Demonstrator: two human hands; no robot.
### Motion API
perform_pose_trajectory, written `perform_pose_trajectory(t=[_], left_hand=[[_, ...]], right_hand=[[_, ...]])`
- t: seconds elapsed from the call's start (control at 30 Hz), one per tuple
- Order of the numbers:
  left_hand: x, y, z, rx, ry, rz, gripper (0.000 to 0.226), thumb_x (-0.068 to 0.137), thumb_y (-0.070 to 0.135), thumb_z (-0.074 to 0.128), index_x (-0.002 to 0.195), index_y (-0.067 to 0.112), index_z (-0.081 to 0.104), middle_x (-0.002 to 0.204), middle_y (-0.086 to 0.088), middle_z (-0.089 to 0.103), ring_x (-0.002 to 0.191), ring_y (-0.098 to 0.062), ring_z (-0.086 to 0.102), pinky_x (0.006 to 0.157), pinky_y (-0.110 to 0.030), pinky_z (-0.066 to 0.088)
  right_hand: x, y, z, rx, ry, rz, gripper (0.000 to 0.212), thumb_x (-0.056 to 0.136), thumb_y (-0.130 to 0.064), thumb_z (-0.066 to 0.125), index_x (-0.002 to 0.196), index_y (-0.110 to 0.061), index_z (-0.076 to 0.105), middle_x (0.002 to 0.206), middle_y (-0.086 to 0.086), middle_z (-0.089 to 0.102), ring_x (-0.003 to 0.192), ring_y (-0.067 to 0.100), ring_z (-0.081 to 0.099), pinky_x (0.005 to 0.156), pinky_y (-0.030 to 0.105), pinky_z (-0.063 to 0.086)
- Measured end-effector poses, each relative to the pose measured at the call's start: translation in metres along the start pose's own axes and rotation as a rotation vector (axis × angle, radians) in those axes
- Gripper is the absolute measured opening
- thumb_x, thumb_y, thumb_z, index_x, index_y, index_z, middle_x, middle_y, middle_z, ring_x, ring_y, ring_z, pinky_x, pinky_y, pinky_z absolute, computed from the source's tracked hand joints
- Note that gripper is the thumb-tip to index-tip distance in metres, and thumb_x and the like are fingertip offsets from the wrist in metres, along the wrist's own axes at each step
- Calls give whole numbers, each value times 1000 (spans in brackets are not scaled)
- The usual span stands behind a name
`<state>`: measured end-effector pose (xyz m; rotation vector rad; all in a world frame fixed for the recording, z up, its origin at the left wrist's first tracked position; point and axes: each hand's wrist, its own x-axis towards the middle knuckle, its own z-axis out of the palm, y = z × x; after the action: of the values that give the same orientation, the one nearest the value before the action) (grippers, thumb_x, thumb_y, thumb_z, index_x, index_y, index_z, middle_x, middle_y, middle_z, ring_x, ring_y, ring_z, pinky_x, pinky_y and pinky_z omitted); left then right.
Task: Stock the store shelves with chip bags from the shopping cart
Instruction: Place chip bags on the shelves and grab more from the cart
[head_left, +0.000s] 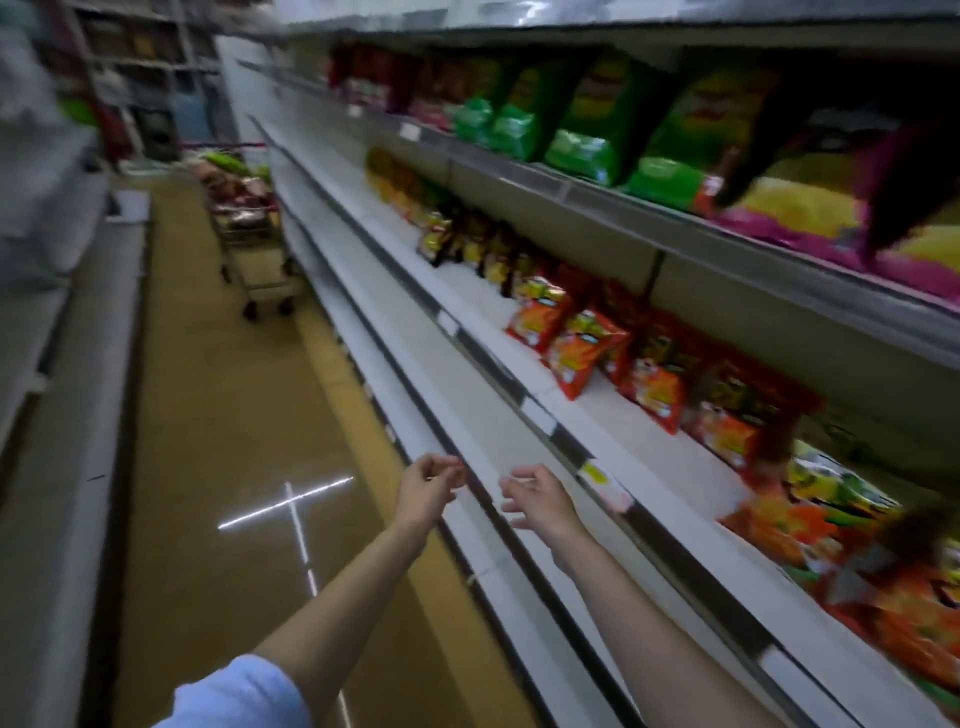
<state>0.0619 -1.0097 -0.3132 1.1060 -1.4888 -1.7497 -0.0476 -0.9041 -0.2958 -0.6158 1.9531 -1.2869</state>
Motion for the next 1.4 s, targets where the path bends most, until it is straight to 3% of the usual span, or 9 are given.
perform_pose_trajectory(t=[0.1,0.23,0.37,0.5,0.73,1.0,1.17,1.4], left_hand=[[39,8,-72,-56,96,-39,19,94,-2,51,82,13,55,76,-4,59,67,-10,57,55,-17,44],[82,23,-165,-80,223,-55,15,94,1,52,85,12,56,76,-3,57,67,-10,55,56,-17,41],[116,38,-244,-128,362,-48,17,94,-1,52,82,11,55,75,-4,58,67,-12,56,55,-16,43],[150,48,-299,-153,456,-53,13,94,-2,49,88,8,55,78,-5,56,66,-11,55,52,-13,43],[243,53,-344,-179,513,-129,16,98,2,46,85,7,55,78,-6,57,58,-7,58,48,-11,46],[441,126,-366,-108,518,-33,15,97,1,45,87,8,55,80,-6,56,66,-12,52,50,-11,42],[547,170,-391,-67,541,-13,9,97,9,50,93,10,58,91,-7,61,77,-13,60,66,-17,49],[675,193,-449,-100,599,-33,8,96,14,53,93,14,60,93,-6,63,84,-15,62,72,-22,52]], right_hand=[[38,-32,77,-42,-82,-26,23,95,-22,57,114,-10,50,97,3,59,76,11,58,68,25,50],[83,-68,166,-83,-185,-55,26,96,-24,57,118,-14,48,106,4,57,84,10,59,87,35,50],[126,-99,244,-144,-234,-93,29,92,-30,61,116,-19,50,112,3,59,102,19,61,93,38,50],[166,-120,304,-181,-314,-105,24,93,-27,58,113,-18,49,110,0,57,104,19,57,92,37,49],[273,-150,374,-152,-391,-96,22,92,-22,61,110,-18,50,115,6,60,109,23,58,100,44,46],[464,-237,435,47,-389,-63,24,93,-20,61,113,-17,48,121,8,55,114,24,54,103,41,44],[555,-305,471,66,-393,-91,27,94,-18,60,118,-15,49,113,3,52,106,19,52,101,39,45],[664,-365,532,19,-400,-120,25,94,-19,60,116,-19,47,115,2,51,109,20,51,100,38,46]])
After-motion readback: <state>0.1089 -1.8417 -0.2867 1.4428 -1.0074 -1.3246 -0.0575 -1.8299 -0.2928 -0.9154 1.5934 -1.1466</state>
